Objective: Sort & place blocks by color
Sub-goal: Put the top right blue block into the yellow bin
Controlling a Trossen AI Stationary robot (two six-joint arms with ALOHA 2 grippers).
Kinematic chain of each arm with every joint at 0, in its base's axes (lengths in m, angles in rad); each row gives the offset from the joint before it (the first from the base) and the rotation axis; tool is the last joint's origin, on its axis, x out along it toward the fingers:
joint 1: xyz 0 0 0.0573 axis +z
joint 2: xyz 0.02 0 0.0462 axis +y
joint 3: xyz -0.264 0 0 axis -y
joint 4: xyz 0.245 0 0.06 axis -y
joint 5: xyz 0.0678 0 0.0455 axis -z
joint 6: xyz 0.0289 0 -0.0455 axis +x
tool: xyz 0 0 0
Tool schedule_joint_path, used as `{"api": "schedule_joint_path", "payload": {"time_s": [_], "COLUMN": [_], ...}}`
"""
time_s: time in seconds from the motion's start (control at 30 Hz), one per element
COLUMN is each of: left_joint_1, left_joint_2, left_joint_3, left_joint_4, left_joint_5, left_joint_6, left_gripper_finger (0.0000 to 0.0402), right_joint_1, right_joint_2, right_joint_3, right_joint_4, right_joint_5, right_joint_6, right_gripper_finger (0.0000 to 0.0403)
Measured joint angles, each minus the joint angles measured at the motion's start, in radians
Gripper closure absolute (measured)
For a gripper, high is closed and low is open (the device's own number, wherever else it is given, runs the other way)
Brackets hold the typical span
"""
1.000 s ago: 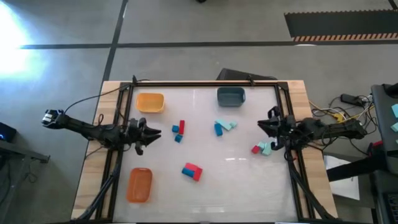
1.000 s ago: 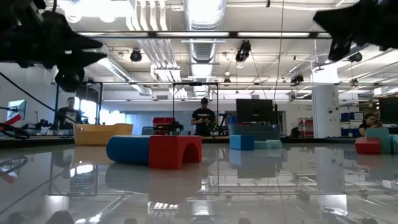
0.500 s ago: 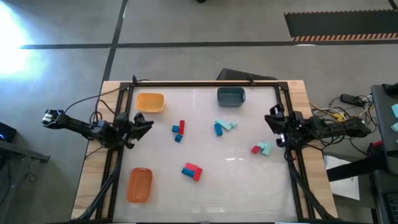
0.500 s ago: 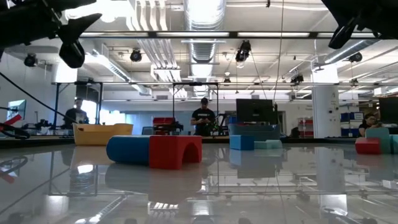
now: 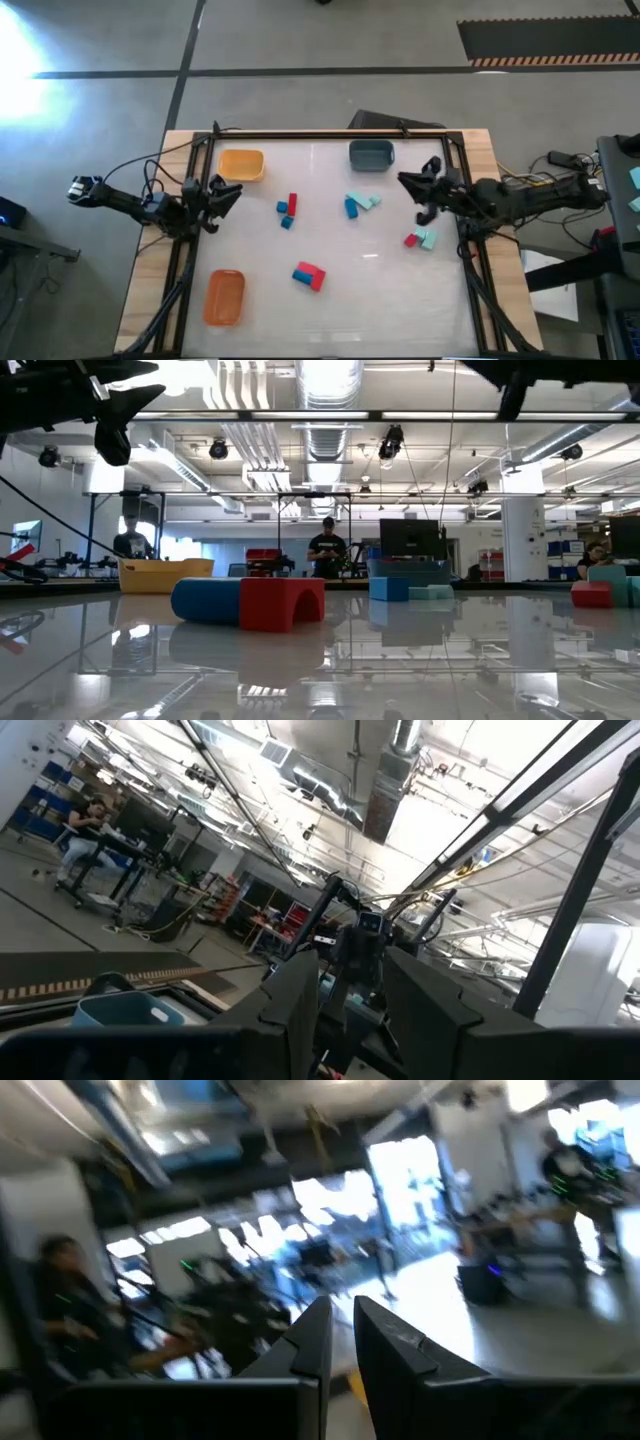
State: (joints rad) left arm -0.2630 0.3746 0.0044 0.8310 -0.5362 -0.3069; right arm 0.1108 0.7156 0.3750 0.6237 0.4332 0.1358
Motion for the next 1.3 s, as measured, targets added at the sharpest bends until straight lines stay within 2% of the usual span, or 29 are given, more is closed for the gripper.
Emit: {"api": "schedule_joint_path", "payload": {"time_s": [0.13, 0.27, 0.47, 0.6, 1.07, 1.3], "left_joint_1": [0.000, 0.000, 0.000, 0.000, 0.000, 0.000], "left_joint_2": [-0.006, -0.004, -0.004, -0.002, 0.024, 0.024], "left_joint_3": [0.000, 0.000, 0.000, 0.000, 0.000, 0.000], "left_joint_4": [0.003, -0.001, 0.000, 0.000, -0.002, -0.002], "left_joint_5": [0.000, 0.000, 0.000, 0.000, 0.001, 0.001], "left_joint_6": [0.000, 0.000, 0.000, 0.000, 0.000, 0.000], "left_gripper_finger": [0.0302, 0.0302, 0.0302, 0.0302, 0.0302, 0.0302], "right_joint_1": [0.000, 0.000, 0.000, -0.008, -0.089, -0.113], "right_joint_2": [0.094, 0.185, 0.322, 0.391, 0.652, 0.782], "right_joint_3": [0.139, 0.259, 0.389, 0.467, 0.804, 0.848], "right_joint_4": [-0.205, -0.381, -0.597, -0.661, -1.327, -1.401], "right_joint_5": [0.080, 0.114, 0.113, 0.114, 0.086, 0.054], "right_joint_6": [0.072, 0.163, 0.265, 0.323, 0.620, 0.695], "right_gripper_finger": [0.0367, 0.0367, 0.0367, 0.0367, 0.0367, 0.0358]}}
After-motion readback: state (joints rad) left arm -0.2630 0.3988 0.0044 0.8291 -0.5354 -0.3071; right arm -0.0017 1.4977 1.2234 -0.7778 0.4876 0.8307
